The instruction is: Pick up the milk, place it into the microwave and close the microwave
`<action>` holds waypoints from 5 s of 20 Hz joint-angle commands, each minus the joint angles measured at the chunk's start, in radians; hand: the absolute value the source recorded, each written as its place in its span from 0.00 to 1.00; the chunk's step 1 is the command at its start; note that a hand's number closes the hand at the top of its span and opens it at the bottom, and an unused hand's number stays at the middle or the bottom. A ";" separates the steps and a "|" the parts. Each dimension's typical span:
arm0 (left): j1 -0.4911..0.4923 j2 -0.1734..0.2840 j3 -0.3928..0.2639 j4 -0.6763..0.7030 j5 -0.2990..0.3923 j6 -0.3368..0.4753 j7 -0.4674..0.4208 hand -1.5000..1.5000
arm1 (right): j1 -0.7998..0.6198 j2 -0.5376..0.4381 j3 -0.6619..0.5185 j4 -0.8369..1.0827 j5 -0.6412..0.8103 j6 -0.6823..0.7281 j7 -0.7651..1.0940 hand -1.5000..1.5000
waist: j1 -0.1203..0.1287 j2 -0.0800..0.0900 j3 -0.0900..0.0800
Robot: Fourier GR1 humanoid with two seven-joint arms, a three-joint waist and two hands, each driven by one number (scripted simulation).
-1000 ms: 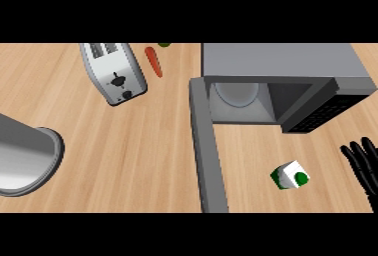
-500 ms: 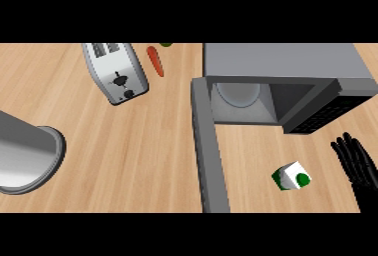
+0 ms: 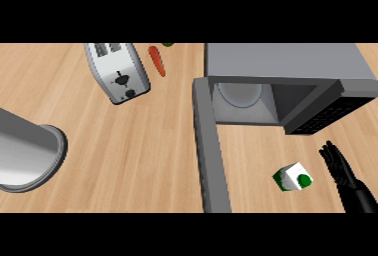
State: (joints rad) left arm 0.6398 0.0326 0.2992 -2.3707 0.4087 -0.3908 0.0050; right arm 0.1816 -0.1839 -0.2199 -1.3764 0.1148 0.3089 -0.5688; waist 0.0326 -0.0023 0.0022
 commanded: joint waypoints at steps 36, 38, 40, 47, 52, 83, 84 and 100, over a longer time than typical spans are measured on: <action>0.213 0.010 0.107 -0.072 0.276 -0.174 -0.111 0.00 | -0.474 -0.030 0.000 0.975 0.143 -0.028 -0.592 1.00 | 0.009 0.007 0.003; 0.182 0.026 0.082 -0.057 0.272 -0.169 -0.094 0.00 | -0.506 0.003 -0.008 0.975 0.124 -0.050 -0.582 1.00 | 0.000 0.009 0.003; 0.227 0.009 0.095 -0.056 0.277 -0.193 -0.115 0.00 | -0.520 0.034 -0.026 0.988 0.110 -0.116 -0.581 1.00 | 0.008 0.006 0.003; 0.248 0.043 0.147 -0.090 0.350 -0.178 -0.093 0.00 | -0.630 0.050 -0.058 1.016 0.081 -0.154 -0.501 1.00 | 0.000 0.006 0.001; 0.168 0.026 0.106 -0.011 0.267 -0.180 -0.100 0.00 | -0.715 0.099 -0.045 1.024 0.107 -0.261 -0.469 1.00 | -0.010 0.007 0.000; 0.029 0.145 0.133 0.040 0.350 -0.140 -0.052 0.00 | -1.182 -0.102 -0.078 1.228 0.176 -0.560 -0.165 1.00 | 0.090 0.061 0.004; 0.026 0.157 0.140 0.028 0.359 -0.146 -0.053 0.00 | -1.195 -0.125 -0.083 1.237 0.173 -0.555 -0.138 1.00 | 0.096 0.061 0.005; -0.050 0.199 0.138 0.079 0.362 -0.130 -0.040 0.00 | -1.234 -0.203 -0.110 1.259 0.169 -0.624 -0.101 1.00 | 0.144 0.096 0.008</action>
State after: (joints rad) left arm 0.6068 0.2286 0.4362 -2.2954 0.7649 -0.5294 -0.0365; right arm -1.0394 -0.3506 -0.3268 -0.1223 0.2819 -0.3270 -0.6740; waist 0.1698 0.0840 0.0119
